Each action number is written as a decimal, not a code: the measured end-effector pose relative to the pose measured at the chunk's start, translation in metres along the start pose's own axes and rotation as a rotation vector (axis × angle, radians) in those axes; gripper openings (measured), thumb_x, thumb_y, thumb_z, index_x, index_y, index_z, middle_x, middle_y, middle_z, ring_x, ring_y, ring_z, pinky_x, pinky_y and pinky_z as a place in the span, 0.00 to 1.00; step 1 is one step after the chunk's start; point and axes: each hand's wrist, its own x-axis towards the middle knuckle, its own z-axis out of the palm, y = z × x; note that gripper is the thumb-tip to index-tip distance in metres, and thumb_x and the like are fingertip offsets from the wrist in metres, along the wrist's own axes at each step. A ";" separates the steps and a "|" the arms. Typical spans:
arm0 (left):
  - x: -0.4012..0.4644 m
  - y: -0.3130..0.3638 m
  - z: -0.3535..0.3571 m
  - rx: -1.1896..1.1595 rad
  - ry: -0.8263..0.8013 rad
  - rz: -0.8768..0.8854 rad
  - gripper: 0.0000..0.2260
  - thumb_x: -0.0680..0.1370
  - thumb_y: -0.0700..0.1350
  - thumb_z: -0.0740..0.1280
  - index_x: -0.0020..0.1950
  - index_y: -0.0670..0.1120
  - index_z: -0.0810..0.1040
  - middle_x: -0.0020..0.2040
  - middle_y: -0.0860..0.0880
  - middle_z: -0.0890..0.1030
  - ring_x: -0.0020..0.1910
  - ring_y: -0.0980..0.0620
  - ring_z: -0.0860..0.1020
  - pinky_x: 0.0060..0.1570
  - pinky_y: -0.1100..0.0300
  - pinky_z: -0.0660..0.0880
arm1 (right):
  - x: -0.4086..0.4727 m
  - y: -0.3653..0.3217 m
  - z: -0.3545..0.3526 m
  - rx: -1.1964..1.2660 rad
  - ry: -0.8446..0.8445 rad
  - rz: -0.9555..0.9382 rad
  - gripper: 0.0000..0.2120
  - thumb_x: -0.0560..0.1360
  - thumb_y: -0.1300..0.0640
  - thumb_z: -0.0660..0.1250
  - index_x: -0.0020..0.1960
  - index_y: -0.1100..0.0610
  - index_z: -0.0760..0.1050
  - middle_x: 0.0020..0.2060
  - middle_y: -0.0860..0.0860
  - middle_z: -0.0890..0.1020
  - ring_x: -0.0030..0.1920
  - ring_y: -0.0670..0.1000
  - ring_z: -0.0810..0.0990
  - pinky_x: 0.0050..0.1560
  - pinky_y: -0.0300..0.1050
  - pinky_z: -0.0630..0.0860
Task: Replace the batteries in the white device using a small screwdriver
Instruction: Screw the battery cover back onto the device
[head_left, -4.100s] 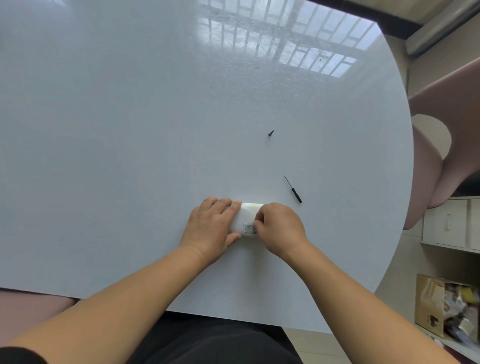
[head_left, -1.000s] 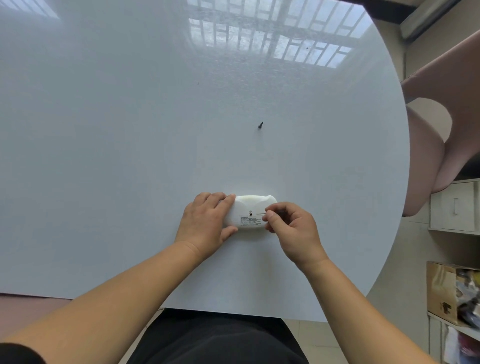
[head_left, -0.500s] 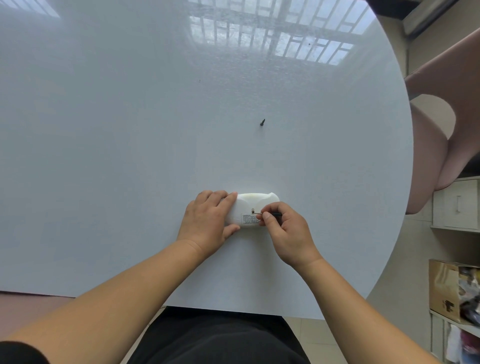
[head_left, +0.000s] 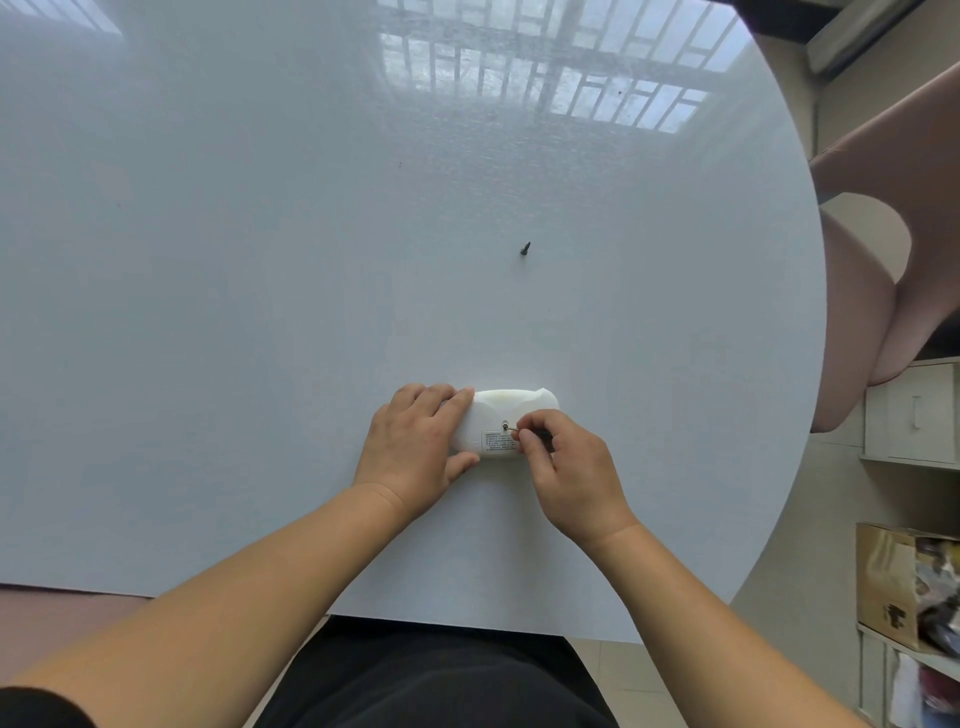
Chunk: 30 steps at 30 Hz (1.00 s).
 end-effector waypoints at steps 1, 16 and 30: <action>0.000 0.000 0.000 0.001 -0.002 0.000 0.32 0.71 0.60 0.69 0.72 0.52 0.64 0.66 0.54 0.71 0.65 0.48 0.66 0.61 0.52 0.69 | 0.000 -0.002 0.001 -0.101 0.019 -0.074 0.04 0.77 0.60 0.65 0.47 0.54 0.77 0.38 0.48 0.82 0.37 0.49 0.77 0.39 0.45 0.75; 0.000 0.000 0.001 -0.001 0.002 -0.006 0.32 0.71 0.60 0.69 0.72 0.52 0.64 0.64 0.54 0.72 0.63 0.47 0.68 0.58 0.53 0.71 | 0.014 -0.026 -0.002 -0.718 0.075 -0.232 0.14 0.72 0.54 0.72 0.31 0.57 0.74 0.22 0.51 0.75 0.21 0.57 0.72 0.21 0.41 0.64; 0.001 -0.003 0.003 0.010 -0.017 0.000 0.32 0.72 0.61 0.67 0.73 0.54 0.61 0.67 0.55 0.69 0.66 0.47 0.64 0.60 0.53 0.68 | 0.016 -0.037 -0.009 -0.811 -0.123 -0.257 0.14 0.68 0.62 0.72 0.34 0.56 0.66 0.24 0.51 0.73 0.21 0.56 0.64 0.21 0.38 0.51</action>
